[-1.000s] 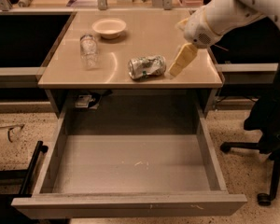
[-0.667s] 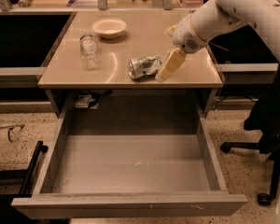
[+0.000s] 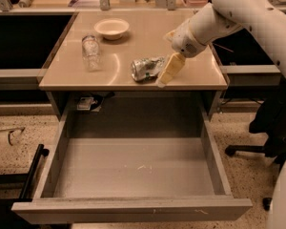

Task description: Place 7up can into top drawer

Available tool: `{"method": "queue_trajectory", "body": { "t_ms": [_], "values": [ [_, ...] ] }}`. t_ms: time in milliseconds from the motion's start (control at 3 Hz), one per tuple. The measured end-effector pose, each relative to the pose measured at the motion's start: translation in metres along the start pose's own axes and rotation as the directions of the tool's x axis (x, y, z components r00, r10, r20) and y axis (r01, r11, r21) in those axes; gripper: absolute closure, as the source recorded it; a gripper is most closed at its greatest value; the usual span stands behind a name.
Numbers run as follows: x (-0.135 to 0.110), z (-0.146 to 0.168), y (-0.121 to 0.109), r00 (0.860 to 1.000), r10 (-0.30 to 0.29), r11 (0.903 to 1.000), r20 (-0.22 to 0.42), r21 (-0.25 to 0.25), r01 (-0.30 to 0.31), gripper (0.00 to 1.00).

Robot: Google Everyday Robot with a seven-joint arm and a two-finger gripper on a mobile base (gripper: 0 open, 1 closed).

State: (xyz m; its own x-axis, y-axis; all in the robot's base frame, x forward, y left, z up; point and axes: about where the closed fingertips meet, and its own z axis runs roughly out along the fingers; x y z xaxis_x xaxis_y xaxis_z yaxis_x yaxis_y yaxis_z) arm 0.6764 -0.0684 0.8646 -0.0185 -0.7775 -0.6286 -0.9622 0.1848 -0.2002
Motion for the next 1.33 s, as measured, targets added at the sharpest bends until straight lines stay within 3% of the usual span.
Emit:
{"method": "queue_trajectory", "body": {
  "t_ms": [667,1000,1333],
  "values": [
    [0.003,0.034,-0.01,1.0,0.003,0.9987,-0.006,-0.05,-0.004,0.0],
    [0.003,0.034,-0.01,1.0,0.003,0.9987,-0.006,-0.05,-0.004,0.0],
    [0.003,0.034,-0.01,1.0,0.003,0.9987,-0.006,-0.05,-0.004,0.19]
  ]
}}
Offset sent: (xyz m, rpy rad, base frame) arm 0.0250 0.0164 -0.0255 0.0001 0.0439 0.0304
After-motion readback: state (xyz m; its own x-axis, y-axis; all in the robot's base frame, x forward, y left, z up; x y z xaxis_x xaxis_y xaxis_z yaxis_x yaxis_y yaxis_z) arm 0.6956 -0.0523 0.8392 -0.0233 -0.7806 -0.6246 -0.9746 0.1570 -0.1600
